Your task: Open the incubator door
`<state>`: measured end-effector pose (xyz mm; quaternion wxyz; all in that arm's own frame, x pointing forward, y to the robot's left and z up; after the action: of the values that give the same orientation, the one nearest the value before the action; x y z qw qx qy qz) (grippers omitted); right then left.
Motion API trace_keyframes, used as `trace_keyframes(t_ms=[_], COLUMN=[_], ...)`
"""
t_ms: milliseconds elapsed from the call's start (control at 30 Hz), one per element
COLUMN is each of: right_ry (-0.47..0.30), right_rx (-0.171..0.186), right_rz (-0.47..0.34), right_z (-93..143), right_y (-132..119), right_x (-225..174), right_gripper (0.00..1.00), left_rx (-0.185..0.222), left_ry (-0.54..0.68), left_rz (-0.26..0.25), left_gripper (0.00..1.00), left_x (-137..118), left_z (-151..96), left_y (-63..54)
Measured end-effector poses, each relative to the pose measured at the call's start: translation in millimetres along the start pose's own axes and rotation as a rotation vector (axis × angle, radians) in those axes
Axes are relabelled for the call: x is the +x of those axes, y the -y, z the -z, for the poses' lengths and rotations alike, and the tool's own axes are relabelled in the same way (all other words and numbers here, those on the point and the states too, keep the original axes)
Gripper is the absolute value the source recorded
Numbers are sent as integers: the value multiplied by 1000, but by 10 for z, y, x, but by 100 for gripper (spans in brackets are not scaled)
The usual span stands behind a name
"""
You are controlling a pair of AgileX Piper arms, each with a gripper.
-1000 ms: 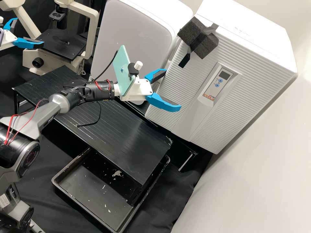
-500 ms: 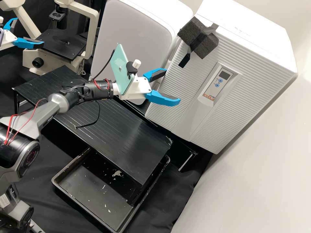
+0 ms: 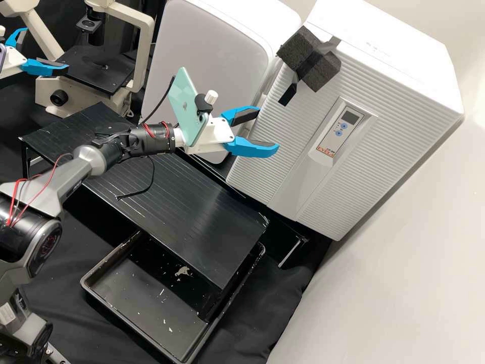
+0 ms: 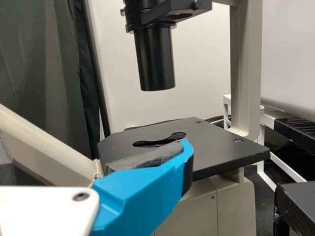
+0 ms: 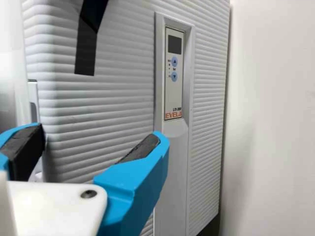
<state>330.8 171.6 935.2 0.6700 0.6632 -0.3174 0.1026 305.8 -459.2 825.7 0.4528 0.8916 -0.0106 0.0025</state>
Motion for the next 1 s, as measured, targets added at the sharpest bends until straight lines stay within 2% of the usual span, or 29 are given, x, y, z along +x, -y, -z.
trace_keyframes(t_ms=[1000], right_ry=[-40], right_rx=[-28], right_rz=[40], right_z=[33], right_y=[87], right_x=[-2], right_gripper=[0], left_rx=[0], left_ry=[0], left_rz=[0], left_gripper=[100], left_x=[0], left_z=[0], left_y=[0])
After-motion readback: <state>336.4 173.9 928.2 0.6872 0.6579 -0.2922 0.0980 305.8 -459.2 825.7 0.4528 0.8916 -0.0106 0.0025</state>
